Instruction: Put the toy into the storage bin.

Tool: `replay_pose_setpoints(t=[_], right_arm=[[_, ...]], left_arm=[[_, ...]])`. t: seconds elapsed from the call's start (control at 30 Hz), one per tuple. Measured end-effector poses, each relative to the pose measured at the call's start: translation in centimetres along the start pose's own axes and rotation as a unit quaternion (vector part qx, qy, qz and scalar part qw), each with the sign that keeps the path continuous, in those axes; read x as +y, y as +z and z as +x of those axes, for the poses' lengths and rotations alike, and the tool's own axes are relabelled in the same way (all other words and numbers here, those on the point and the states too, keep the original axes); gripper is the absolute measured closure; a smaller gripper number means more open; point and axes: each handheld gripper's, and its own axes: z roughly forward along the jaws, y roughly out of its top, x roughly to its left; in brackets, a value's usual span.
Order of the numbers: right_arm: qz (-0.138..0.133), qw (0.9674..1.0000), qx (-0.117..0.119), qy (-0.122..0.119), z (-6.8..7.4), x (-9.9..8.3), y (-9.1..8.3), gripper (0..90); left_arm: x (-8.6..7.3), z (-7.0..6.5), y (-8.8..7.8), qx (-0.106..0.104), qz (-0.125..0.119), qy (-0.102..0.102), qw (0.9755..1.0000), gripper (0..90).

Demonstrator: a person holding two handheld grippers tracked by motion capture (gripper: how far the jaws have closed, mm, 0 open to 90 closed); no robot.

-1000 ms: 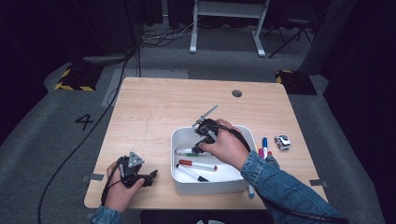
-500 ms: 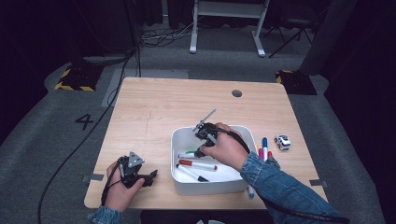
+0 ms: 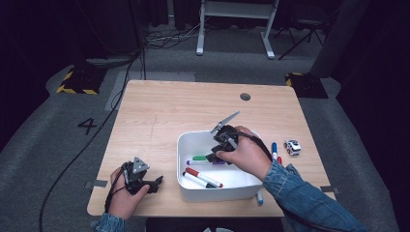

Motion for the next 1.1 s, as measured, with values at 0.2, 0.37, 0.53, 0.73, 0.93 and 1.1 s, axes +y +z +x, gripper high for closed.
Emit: replay_pose_setpoints(t=[0.2,0.37,0.53,0.73,0.93,1.1], right_arm=[[-0.048,0.9986,-0.015,0.016,-0.6,-2.1,-4.2,59.5],[-0.083,0.995,-0.036,0.043,-1.8,-4.3,-7.1,59.9],[-0.115,0.9892,-0.054,0.073,-3.0,-6.7,-9.9,59.7],[-0.144,0.9802,-0.078,0.112,-4.4,-10.0,-12.7,59.7],[-0.142,0.9736,-0.102,0.147,-6.1,-13.3,-13.8,58.8],[-0.14,0.9693,-0.118,0.165,-7.1,-15.2,-13.8,57.6]], left_arm=[[0.0,0.0,0.0,0.0,0.0,0.0,1.0,14.6],[0.0,0.0,0.0,0.0,0.0,0.0,1.0,14.6],[0.0,0.0,0.0,-0.002,0.0,0.0,1.0,14.5],[0.1,0.0,0.1,-0.001,0.0,0.0,1.0,14.3],[0.1,0.0,0.1,0.0,0.001,0.0,1.0,14.3],[0.1,0.0,0.1,0.0,0.001,0.001,1.0,14.3]])
